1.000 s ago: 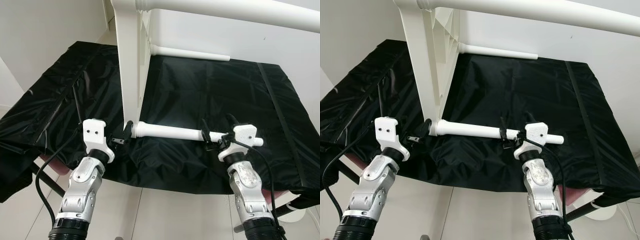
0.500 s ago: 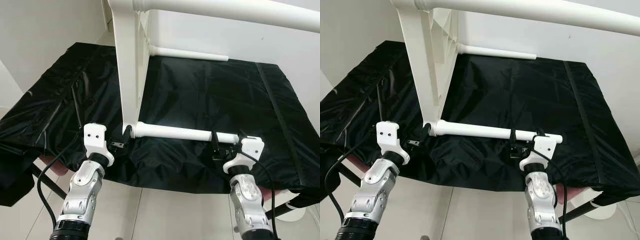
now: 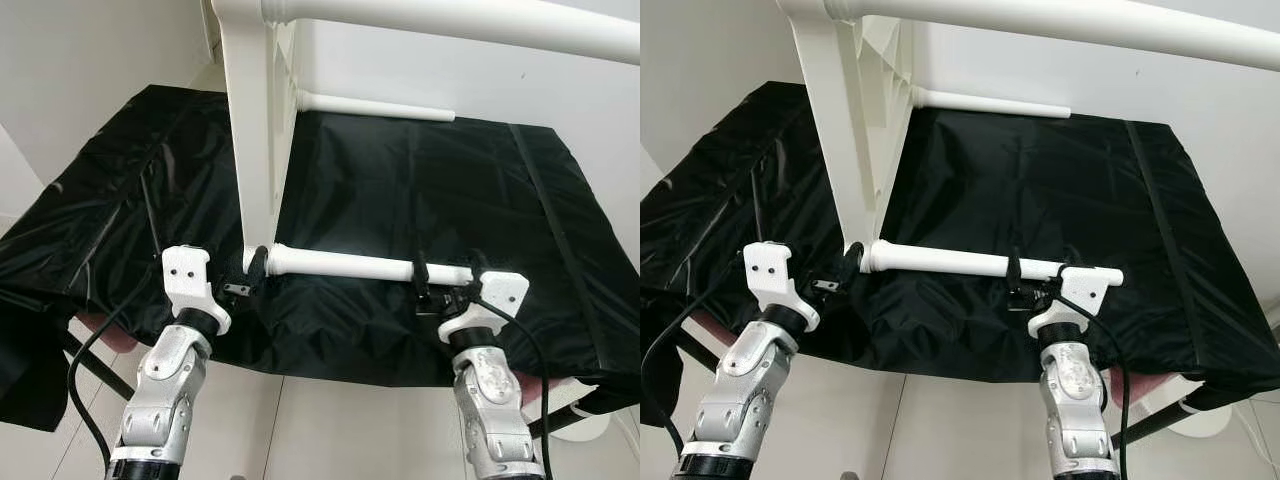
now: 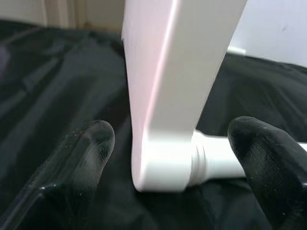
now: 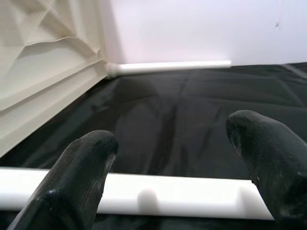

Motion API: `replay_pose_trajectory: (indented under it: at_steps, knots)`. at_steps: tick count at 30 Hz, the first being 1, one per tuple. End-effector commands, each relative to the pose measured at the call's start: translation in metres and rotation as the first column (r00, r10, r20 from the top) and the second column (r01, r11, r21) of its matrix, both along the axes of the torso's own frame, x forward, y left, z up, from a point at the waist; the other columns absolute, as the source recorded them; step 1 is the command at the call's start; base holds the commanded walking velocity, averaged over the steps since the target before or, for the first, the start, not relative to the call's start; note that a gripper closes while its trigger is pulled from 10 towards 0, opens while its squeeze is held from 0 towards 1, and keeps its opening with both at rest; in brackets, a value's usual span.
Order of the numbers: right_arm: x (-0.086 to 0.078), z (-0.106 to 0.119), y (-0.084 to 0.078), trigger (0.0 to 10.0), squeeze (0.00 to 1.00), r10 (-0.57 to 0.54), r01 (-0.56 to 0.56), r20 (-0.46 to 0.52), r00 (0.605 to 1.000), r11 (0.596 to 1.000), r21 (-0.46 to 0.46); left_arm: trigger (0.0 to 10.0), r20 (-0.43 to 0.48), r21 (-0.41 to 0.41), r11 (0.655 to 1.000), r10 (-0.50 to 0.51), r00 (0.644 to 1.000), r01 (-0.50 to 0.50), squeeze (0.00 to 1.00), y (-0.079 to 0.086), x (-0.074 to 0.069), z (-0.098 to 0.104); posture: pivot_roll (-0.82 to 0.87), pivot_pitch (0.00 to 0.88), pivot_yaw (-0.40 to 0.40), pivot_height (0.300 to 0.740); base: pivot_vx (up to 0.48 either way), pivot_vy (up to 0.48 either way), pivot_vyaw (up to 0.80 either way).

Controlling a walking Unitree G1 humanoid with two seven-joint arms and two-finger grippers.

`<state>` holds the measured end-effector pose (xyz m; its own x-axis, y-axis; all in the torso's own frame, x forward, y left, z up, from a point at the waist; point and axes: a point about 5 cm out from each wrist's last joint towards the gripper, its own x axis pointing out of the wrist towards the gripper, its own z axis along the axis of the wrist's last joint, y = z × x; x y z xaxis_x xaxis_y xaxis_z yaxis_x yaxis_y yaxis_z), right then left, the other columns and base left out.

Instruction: Building children table

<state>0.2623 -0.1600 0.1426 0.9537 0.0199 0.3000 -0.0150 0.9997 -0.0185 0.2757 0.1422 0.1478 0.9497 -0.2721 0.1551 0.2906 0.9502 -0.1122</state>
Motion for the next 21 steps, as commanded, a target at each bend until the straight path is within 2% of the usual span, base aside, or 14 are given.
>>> replay_pose_trajectory:
  at_steps: [1,6,10,14,18,21]
  knots:
    - [-0.004,-0.002,-0.001,10.0,0.0,-0.009,0.009,-0.024,1.0,1.0,-0.01,10.0,-0.036,-0.02,1.0,-0.004,0.999,0.004,0.0,-0.003,-0.006,-0.002,0.07,0.11,-0.034,0.74,0.0,0.0,0.0]
    - [-0.012,-0.007,-0.004,10.0,0.0,-0.034,0.035,-0.051,0.998,0.999,0.019,10.0,-0.064,-0.043,0.999,-0.019,0.998,0.016,0.0,-0.004,-0.013,-0.003,0.07,0.11,-0.034,0.74,0.0,0.0,0.0]
    - [-0.016,-0.006,-0.005,10.0,0.0,-0.032,0.035,-0.061,0.998,0.998,0.054,10.0,-0.065,-0.022,1.0,-0.019,0.998,0.017,0.0,-0.002,-0.015,-0.001,0.07,0.129,-0.035,0.74,0.0,0.0,0.0]
    - [-0.017,-0.006,-0.004,10.0,0.0,-0.005,0.006,-0.084,0.996,1.0,0.022,10.0,-0.066,-0.002,1.0,-0.015,0.998,0.015,0.0,0.001,-0.016,0.001,0.07,0.131,-0.034,0.74,0.0,0.0,0.0]
    - [-0.018,-0.002,-0.005,10.0,0.0,0.018,-0.016,-0.054,0.998,0.999,0.043,10.0,-0.059,-0.02,0.998,-0.063,0.996,0.061,0.0,-0.001,-0.018,0.003,0.06,0.123,-0.029,0.74,0.0,0.0,0.0]
    - [-0.018,-0.001,-0.007,10.0,0.0,0.006,-0.004,-0.049,0.999,0.999,0.04,10.0,-0.048,-0.008,0.998,-0.061,0.997,0.06,0.0,0.0,-0.017,0.005,0.06,0.117,-0.026,0.74,0.0,0.0,0.0]
